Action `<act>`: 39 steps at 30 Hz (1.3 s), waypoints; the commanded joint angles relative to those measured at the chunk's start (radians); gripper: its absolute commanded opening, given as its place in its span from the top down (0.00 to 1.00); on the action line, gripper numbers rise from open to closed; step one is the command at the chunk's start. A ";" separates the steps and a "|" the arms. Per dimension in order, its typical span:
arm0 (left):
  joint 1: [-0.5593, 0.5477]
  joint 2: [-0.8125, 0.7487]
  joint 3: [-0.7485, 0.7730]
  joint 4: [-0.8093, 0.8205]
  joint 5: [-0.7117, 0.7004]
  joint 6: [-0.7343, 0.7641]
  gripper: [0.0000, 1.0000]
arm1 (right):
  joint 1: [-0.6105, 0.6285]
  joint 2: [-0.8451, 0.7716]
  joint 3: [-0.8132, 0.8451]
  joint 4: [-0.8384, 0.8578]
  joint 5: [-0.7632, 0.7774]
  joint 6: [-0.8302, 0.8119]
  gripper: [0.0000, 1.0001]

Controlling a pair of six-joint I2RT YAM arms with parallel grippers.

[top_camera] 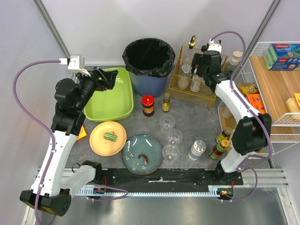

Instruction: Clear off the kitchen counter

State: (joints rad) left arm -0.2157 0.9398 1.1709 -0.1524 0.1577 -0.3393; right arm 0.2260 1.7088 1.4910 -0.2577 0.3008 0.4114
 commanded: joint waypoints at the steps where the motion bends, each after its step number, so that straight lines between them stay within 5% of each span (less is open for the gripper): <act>1: -0.001 -0.001 -0.008 0.016 0.003 0.022 0.14 | -0.001 -0.132 -0.006 -0.081 -0.084 -0.011 0.09; 11: -0.002 0.014 -0.005 0.013 0.009 0.028 0.01 | 0.021 -0.270 -0.027 -0.495 -0.411 -0.034 0.02; 22: -0.002 0.080 -0.017 0.106 0.276 0.049 0.01 | 0.203 -0.581 -0.228 -0.813 -0.382 0.098 0.03; 39: -0.002 0.014 -0.076 0.148 0.230 -0.040 0.01 | 0.269 -0.660 -0.422 -1.000 -0.419 0.141 0.12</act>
State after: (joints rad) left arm -0.2157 0.9882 1.1179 -0.0658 0.3923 -0.3443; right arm 0.4877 1.0592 1.0946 -1.2209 -0.0978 0.5358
